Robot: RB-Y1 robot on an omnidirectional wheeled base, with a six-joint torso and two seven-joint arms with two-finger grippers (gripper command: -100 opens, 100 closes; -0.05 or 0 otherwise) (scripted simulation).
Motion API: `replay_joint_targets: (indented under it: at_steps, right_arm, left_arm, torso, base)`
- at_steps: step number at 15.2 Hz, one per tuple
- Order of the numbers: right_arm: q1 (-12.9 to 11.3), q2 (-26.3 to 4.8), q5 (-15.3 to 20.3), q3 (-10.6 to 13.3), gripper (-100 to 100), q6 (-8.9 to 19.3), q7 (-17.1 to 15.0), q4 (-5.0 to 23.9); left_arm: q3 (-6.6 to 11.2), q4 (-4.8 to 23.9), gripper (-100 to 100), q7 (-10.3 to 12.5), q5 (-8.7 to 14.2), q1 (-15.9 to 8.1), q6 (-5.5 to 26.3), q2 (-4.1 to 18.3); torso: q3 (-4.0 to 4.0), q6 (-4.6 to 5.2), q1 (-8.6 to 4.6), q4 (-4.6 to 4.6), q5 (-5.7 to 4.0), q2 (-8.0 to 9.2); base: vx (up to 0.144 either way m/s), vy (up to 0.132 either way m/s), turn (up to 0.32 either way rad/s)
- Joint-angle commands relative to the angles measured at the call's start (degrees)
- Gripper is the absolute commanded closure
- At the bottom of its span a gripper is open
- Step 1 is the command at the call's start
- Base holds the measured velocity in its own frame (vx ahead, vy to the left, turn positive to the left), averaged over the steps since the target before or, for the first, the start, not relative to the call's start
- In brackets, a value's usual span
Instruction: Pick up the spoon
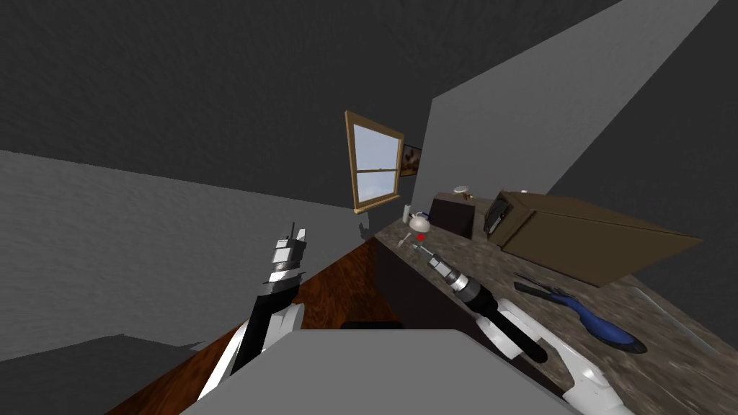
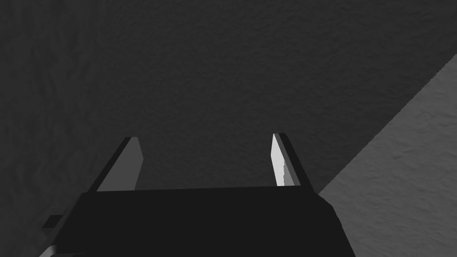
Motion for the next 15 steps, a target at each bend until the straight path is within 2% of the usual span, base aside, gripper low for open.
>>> replay_joint_targets:
  at_steps: [1,2,3,5,6,7,8,10,11,12,13,15]
  right_arm:
    - [-0.5,-2.9,1.5,0.6,-100,-0.2,0.2,2.4]
    - [-0.5,-2.9,1.5,0.6,-100,-0.2,0.2,2.4]
    - [-0.6,-4.9,3.2,1.0,-100,-0.4,0.2,4.8]
    - [-0.6,-6.0,3.2,1.0,-100,-0.4,0.2,4.8]
    - [-0.8,-8.0,4.9,1.4,-100,-0.6,0.2,7.2]
    - [-0.8,-9.1,4.9,1.4,-100,-0.6,0.2,7.2]
    - [-0.9,-10.5,6.6,1.8,-100,-0.9,0.2,9.3]
    - [-0.9,-12.1,6.6,1.8,-100,-0.9,0.2,9.6]
    - [-1.0,-14.0,8.3,2.3,-100,-1.1,0.2,12.0]
    - [-1.0,-15.0,8.3,2.3,-100,-1.1,0.2,12.0]
    - [-1.0,-16.6,10.0,2.8,-100,-1.4,0.2,13.8]
    - [-1.0,-17.9,10.0,2.8,-100,-1.4,0.2,14.5]
  left_arm:
    - [0.0,0.0,0,0.0,0.0,0.0,0.0,0.0]
    - [0.0,0.0,0,0.0,0.0,0.0,0.0,0.0]
    - [0.0,0.0,0,0.0,0.0,0.0,0.0,0.0]
    - [0.0,0.0,0,0.0,0.0,0.0,0.0,0.0]
    - [0.0,0.0,0,0.0,0.0,0.0,0.0,0.0]
    - [0.0,0.0,0,0.0,0.0,0.0,0.0,0.0]
    - [0.0,0.0,0,0.0,0.0,0.0,0.0,0.0]
    - [0.0,0.0,0,0.0,0.0,0.0,0.0,0.0]
    - [0.0,0.0,0,0.0,0.0,0.0,0.0,0.0]
    - [0.0,0.0,0,0.0,0.0,0.0,0.0,0.0]
    - [0.0,0.0,0,0.0,0.0,0.0,0.0,0.0]
    - [0.0,0.0,0,0.0,0.0,0.0,0.0,0.0]
  torso:
    - [0.0,0.0,0.0,0.0,0.0,0.0]
    - [-0.02,0.01,0.03,-0.01,0.01,-0.04]
    - [0.0,0.01,-0.02,0.0,0.01,0.01]
    - [0.03,0.01,-0.05,0.01,0.0,0.05]
    - [0.04,0.02,-0.1,0.02,-0.01,0.08]
    - [0.04,0.01,-0.11,0.01,-0.01,0.06]
    - [0.03,0.01,-0.11,0.01,-0.02,0.05]
    - [-0.02,0.01,0.01,-0.01,0.01,-0.03]
    - [0.0,0.02,-0.01,0.0,0.01,0.02]
    - [0.01,0.0,-0.01,0.0,0.0,0.02]
    - [0.01,0.01,-0.01,0.01,0.01,0.03]
    - [-0.03,0.0,0.01,-0.01,0.01,-0.05]
  base:
    - [0.092,0.088,0.06]
    - [0.061,0.057,0.011]
    - [0.055,0.059,0.048]
    - [0.056,0.048,0.035]
    - [0.063,0.043,0.047]
    - [0.065,0.048,0.049]
    - [0.084,0.078,0.086]
    - [0.08,0.074,0.041]
    - [0.066,0.066,0.054]
    - [0.066,0.067,0.055]
    - [0.088,0.074,0.075]
    - [0.083,0.063,0.032]
